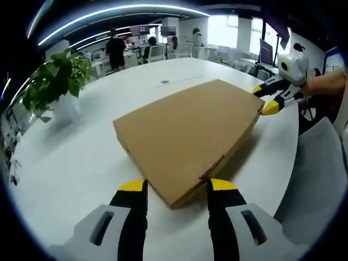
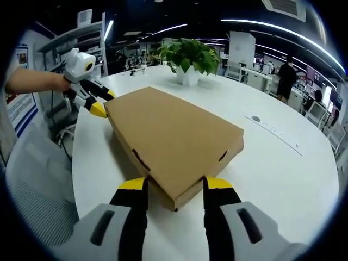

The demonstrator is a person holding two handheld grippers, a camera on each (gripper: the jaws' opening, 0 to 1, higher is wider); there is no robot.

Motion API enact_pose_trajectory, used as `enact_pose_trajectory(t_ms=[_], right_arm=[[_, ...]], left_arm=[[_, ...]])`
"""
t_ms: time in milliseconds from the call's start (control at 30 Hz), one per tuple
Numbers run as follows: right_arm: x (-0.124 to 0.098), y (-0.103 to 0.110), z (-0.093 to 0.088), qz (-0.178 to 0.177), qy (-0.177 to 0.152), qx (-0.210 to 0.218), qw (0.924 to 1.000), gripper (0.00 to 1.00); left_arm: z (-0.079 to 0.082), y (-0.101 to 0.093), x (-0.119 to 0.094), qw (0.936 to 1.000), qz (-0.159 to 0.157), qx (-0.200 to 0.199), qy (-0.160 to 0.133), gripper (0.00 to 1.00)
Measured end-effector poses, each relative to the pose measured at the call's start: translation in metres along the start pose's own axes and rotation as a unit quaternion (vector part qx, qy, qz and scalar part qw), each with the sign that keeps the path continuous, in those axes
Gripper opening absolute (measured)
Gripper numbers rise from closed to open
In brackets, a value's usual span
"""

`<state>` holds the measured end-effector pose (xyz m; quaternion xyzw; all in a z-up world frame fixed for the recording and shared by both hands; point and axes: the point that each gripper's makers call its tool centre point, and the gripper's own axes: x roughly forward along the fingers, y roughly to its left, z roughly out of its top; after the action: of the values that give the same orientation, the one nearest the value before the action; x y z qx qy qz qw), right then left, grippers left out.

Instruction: Operate the shoe box by opening the lid, removing the specified soft item, and placing it in the target area until the item is outside and the box remains undamaged.

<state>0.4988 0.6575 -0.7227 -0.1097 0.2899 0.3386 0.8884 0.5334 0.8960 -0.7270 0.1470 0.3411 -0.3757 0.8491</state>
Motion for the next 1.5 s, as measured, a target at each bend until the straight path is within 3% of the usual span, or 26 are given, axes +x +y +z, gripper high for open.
enact_pose_trajectory(t_ms=[767,1500], right_arm=[[-0.006,0.033,-0.005,-0.002,-0.002,0.008,1.0000,0.34],[-0.007,0.036,-0.005,-0.001,-0.005,0.007,1.0000,0.36]], left_arm=[[-0.018,0.002,-0.016,0.9996,-0.016,0.021,0.009,0.43],[-0.016,-0.013,-0.025,0.9998,-0.007,0.015,0.012,0.44]])
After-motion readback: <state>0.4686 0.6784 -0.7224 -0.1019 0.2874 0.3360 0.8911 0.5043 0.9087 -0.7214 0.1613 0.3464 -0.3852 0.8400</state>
